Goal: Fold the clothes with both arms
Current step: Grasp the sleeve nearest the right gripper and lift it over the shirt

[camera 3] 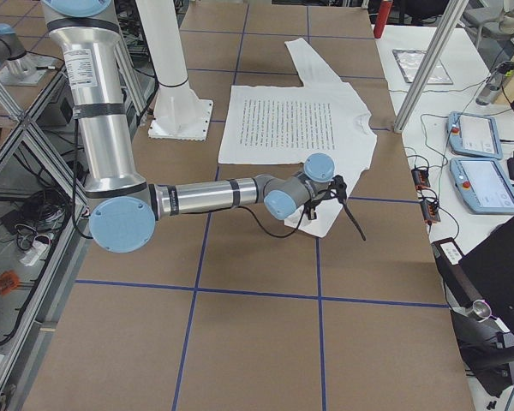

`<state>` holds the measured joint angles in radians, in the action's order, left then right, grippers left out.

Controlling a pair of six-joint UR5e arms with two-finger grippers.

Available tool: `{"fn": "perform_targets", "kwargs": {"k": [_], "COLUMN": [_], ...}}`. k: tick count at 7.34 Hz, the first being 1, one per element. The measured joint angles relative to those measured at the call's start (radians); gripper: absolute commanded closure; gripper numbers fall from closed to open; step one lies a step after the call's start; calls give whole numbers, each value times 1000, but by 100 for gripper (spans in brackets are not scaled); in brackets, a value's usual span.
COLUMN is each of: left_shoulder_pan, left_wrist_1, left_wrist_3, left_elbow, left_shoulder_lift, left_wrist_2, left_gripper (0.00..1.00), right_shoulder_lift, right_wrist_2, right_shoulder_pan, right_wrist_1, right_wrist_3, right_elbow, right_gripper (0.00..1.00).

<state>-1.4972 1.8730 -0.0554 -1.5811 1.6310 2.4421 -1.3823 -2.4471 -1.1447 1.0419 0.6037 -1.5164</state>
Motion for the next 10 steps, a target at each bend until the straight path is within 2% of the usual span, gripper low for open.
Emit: {"fn": "perform_targets", "kwargs": {"k": [3,5,8,10], "left_shoulder_pan": [-1,-2,-3,-7], "left_wrist_1": [0,0,0,0], "left_wrist_3": [0,1,2,2], "left_elbow": [-2,-2,3,6], "left_shoulder_lift": [-1,-2,-5,-8], "left_wrist_2": [0,0,-2,-4], "left_gripper": [0,0,0,0], "right_shoulder_lift": [223,384,635,760], "right_wrist_2": [-33,3,58,147], "right_shoulder_pan": [44,123,208,284], "right_wrist_1": [13,14,13,16], "right_wrist_3": [239,380,431,434], "right_elbow": [0,24,114,174], "right_gripper": [100,100,100,100]}}
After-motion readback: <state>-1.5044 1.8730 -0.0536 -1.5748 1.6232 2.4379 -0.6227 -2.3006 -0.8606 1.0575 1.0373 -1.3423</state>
